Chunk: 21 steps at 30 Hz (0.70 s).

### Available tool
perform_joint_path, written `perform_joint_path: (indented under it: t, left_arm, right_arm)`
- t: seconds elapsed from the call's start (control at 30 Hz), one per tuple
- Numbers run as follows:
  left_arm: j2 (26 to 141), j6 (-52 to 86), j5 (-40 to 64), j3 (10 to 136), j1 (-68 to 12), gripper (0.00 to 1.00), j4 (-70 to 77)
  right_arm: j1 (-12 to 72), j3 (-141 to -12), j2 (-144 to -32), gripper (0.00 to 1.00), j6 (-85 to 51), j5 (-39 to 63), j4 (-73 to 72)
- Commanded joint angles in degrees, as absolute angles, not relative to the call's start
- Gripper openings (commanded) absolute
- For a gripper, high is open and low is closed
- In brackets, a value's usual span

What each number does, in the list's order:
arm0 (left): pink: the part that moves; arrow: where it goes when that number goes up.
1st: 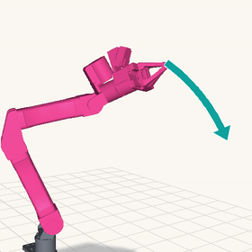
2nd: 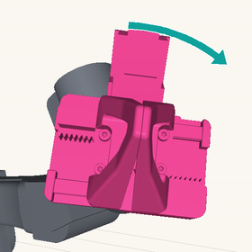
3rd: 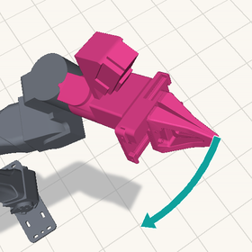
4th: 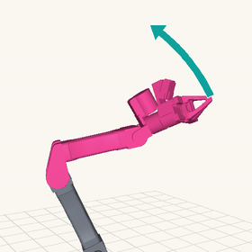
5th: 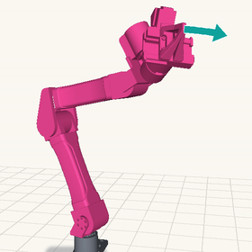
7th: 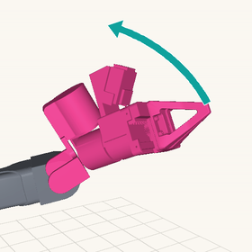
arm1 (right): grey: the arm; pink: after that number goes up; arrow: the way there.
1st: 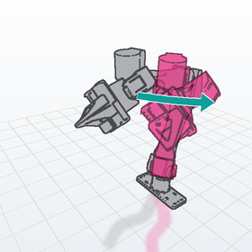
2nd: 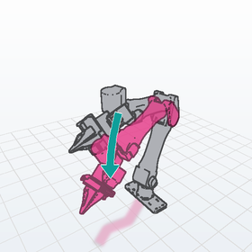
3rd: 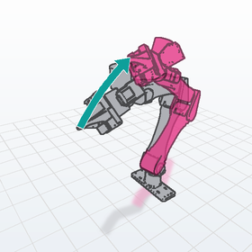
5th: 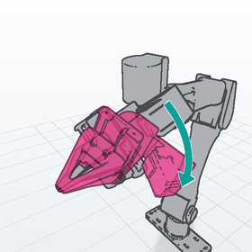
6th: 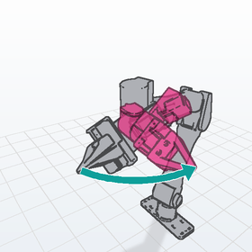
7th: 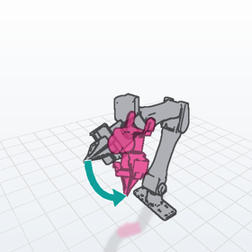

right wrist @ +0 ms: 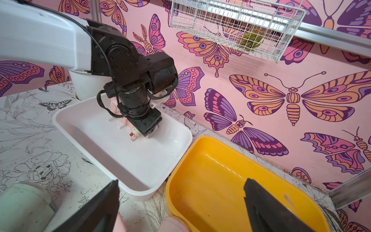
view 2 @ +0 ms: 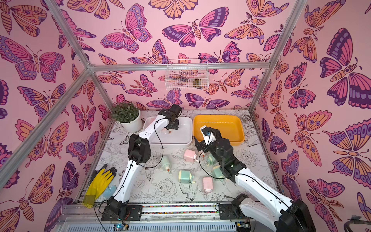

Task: Place the pencil sharpeners by color into the storage box
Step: Place the pencil sharpener in the storage box.

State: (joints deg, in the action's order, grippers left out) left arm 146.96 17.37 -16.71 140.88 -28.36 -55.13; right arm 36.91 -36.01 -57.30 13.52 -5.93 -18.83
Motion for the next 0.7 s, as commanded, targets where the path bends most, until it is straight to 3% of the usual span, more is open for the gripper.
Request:
perform_joint_path:
  t: [0.0,0.4,0.67]
  left_arm:
    - [147.7,16.9,-17.2,142.2,-27.9,0.49,-55.7]
    - [146.8,16.6,-18.7,142.6,-27.9,0.72,-55.6]
    - [147.4,16.6,-18.2,142.6,-27.9,0.7,-55.8]
  right_arm:
    - [37.3,-35.9,-56.8,0.99,13.0,-5.8,-19.2]
    - [37.3,-36.4,-57.0,0.99,13.8,-5.1,-19.2]
    - [37.3,-36.4,-56.7,0.99,14.3,-5.2,-18.8]
